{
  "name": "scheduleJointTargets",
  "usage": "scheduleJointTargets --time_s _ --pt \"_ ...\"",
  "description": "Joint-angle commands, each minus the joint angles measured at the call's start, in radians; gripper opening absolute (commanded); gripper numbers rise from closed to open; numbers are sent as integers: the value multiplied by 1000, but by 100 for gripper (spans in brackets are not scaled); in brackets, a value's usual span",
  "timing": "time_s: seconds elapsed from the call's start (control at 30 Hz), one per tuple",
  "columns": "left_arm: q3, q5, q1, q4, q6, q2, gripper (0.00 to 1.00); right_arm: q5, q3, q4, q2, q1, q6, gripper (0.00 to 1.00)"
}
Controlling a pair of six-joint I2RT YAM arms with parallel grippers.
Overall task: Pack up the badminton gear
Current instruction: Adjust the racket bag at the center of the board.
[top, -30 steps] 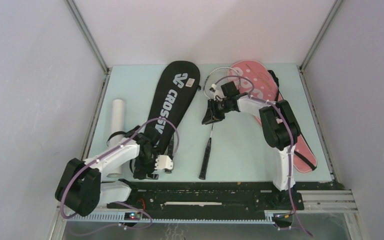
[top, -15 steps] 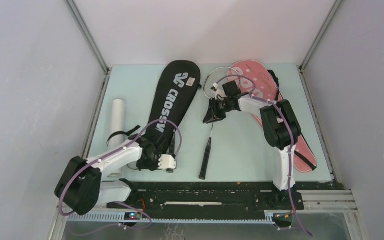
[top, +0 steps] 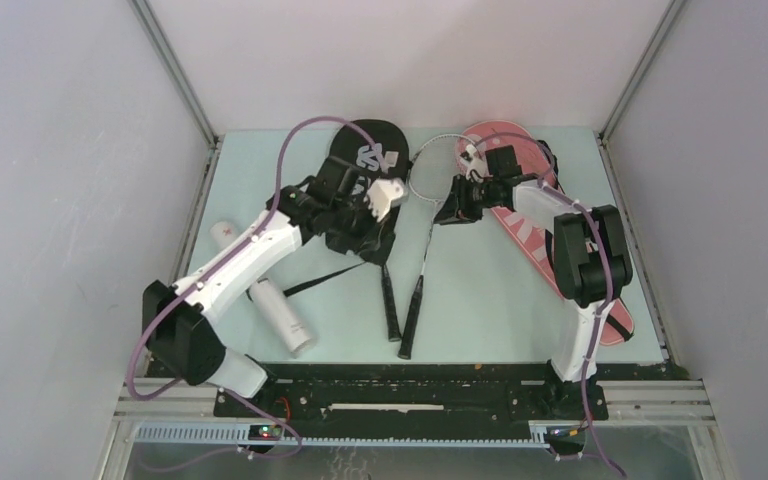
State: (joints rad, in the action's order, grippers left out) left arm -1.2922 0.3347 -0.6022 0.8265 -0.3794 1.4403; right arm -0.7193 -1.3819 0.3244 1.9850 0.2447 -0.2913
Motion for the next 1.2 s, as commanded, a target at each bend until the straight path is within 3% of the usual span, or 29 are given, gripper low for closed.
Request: scheduleJointTargets --time_s 0.0,0.17,0.3,0.57,0.73,1.0,1.17 --pt "-205 67 -10 -202 200 85 0 -25 12 12 -56 -17 45 33" --pt "-398 70 -22 -216 288 152 0 -59 34 9 -68 -31 48 33" --pt "-478 -39 -20 -251 309 121 0 -79 41 0 -74 -33 39 33" --pt "-645 -147 20 -133 288 91 0 -92 41 -3 -74 0 38 32" --pt "-770 -138 98 -58 303 74 0 -46 40 6 -53 38 59 31" --pt "-734 -55 87 56 264 64 0 89 29 25 -33 41 90 31" --pt "-689 -26 74 25 281 52 0 46 14 48 -20 58 108 34"
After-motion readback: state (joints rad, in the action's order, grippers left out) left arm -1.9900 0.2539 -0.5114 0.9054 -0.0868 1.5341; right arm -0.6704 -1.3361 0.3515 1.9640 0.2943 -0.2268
